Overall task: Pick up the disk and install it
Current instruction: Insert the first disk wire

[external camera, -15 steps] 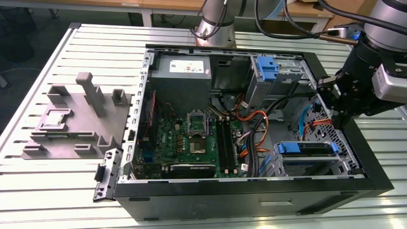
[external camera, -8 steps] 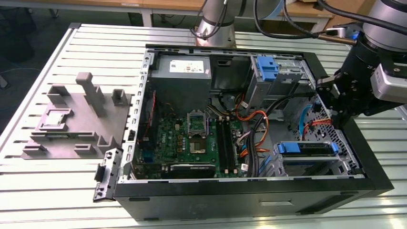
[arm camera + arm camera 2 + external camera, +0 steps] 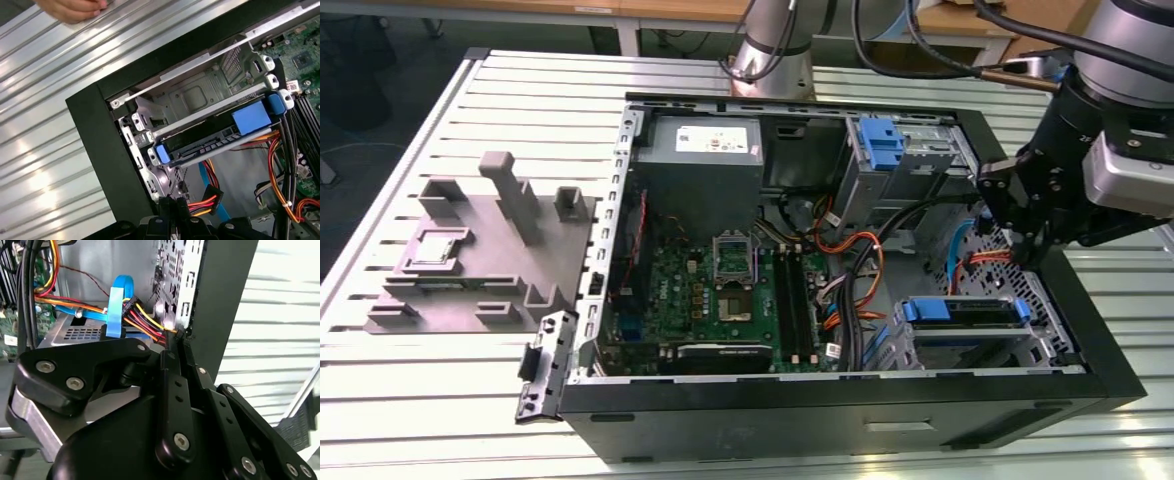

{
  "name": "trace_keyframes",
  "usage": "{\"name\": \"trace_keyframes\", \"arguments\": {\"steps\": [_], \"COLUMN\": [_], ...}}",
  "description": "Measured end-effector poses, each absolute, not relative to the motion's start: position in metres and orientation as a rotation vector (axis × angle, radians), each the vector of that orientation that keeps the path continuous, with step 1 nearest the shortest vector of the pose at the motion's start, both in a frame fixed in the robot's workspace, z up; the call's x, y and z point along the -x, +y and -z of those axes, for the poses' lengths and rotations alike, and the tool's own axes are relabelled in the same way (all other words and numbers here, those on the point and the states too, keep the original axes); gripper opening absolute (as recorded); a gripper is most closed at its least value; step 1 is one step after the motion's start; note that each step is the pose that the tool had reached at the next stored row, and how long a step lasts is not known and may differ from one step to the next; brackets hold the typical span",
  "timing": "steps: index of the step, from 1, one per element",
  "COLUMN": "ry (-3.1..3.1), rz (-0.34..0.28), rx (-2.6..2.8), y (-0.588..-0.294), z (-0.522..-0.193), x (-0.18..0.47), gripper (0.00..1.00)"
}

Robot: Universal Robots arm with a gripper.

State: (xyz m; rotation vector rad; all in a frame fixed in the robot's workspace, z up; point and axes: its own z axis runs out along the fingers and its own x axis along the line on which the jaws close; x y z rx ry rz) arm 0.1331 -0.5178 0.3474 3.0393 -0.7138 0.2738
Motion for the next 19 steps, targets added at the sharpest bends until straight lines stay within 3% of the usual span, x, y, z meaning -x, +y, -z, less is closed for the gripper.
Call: {"name": "trace_keyframes", "arguments": {"steps": [19], "ry": [-1.102], "rz": [-0.268], "rx": [-2.897], "y": [-0.5178], "z": [-0.3475], "x": [-0.1283], "gripper": [0.18]}}
